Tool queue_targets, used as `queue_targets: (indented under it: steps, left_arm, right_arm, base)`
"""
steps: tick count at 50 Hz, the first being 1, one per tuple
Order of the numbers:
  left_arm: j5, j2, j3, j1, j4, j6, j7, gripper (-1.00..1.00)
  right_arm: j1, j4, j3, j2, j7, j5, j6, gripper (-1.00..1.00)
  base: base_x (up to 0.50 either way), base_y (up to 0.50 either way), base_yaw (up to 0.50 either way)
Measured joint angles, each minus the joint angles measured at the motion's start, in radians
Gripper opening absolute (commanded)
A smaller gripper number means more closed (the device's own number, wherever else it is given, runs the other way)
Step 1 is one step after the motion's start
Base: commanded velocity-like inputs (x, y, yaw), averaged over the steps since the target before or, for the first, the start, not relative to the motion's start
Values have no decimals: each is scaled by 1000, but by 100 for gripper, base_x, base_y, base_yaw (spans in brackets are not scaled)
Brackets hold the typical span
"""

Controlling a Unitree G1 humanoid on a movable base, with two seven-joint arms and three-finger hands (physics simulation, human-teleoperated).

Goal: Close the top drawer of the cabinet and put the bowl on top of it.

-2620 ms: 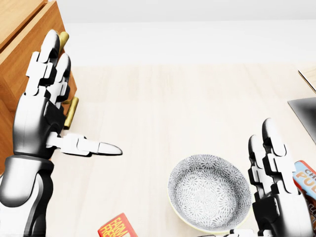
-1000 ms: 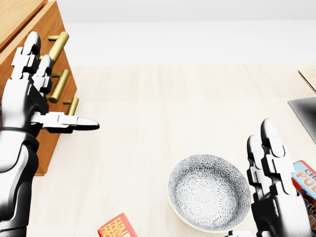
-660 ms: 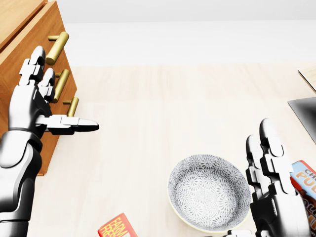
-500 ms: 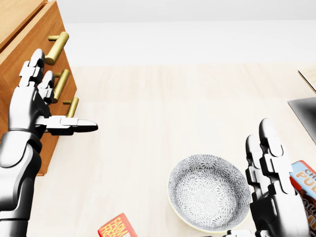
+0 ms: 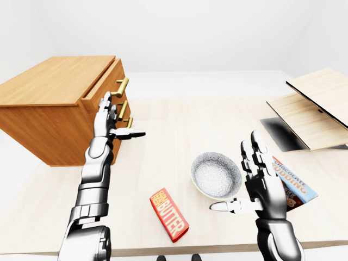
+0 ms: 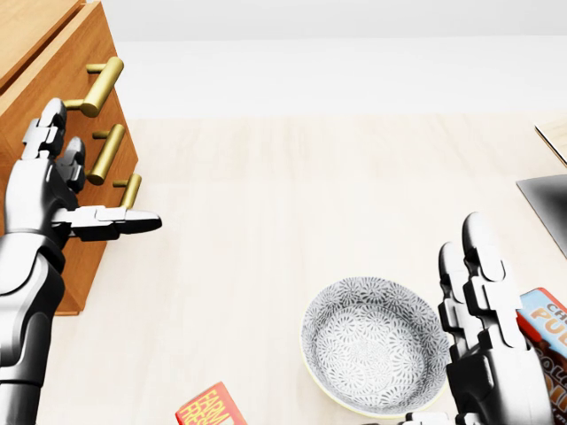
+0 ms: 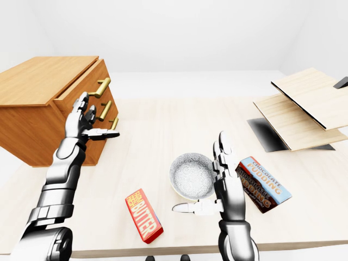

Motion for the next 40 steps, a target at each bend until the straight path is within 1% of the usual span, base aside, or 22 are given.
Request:
queue_targets:
  steps: [23,40]
  left_arm:
    - [-46,32,12,-39,78,0,5,100]
    - [-75,53,21,-51,103,0,11,100]
  right_arm:
    - [6,-2,0,-1,2,2,-7,100]
    - [11,-5,4,-3,1,2,-10,100]
  base:
    - [0,0,0]
    - [0,0,0]
